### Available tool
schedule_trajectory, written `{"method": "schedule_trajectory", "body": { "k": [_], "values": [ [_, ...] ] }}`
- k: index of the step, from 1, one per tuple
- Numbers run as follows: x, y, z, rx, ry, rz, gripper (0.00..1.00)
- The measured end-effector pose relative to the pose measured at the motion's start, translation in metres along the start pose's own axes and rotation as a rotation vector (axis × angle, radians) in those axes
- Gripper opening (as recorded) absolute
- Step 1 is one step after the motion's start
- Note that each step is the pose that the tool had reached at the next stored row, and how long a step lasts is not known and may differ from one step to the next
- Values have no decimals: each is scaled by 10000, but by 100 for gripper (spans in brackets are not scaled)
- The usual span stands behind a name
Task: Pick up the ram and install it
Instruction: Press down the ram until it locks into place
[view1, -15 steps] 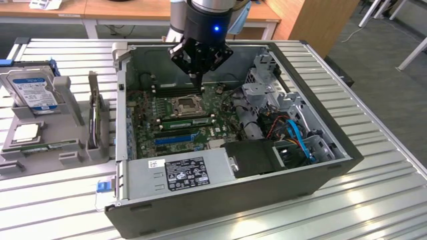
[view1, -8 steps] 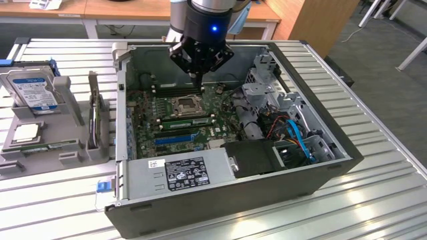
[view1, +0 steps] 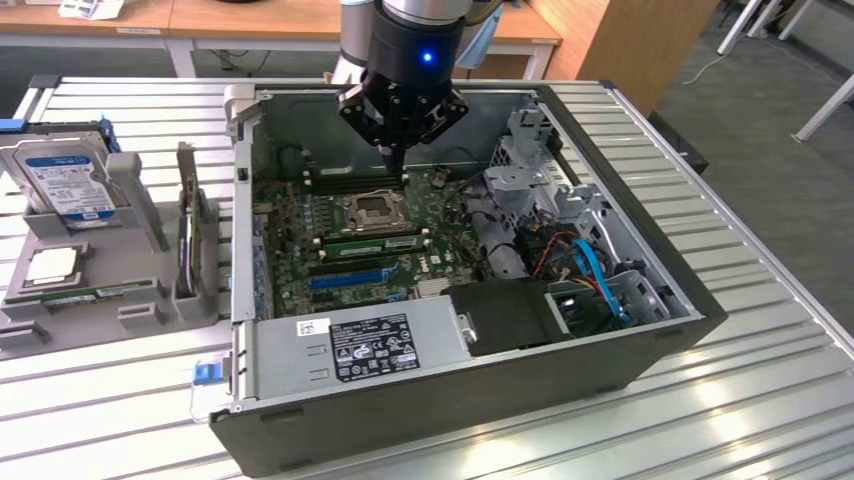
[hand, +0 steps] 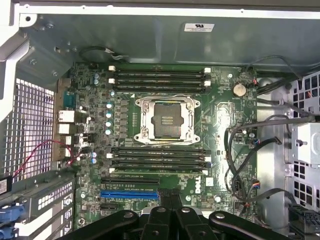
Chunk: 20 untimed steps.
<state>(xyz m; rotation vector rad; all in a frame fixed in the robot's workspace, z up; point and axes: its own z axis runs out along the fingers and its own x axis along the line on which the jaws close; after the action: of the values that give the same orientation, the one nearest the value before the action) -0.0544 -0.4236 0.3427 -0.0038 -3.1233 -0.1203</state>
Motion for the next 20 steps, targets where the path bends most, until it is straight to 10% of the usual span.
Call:
{"method": "schedule_trajectory", "body": {
  "k": [20],
  "values": [
    [0, 0, 0, 5, 91, -242, 10]
  ]
}}
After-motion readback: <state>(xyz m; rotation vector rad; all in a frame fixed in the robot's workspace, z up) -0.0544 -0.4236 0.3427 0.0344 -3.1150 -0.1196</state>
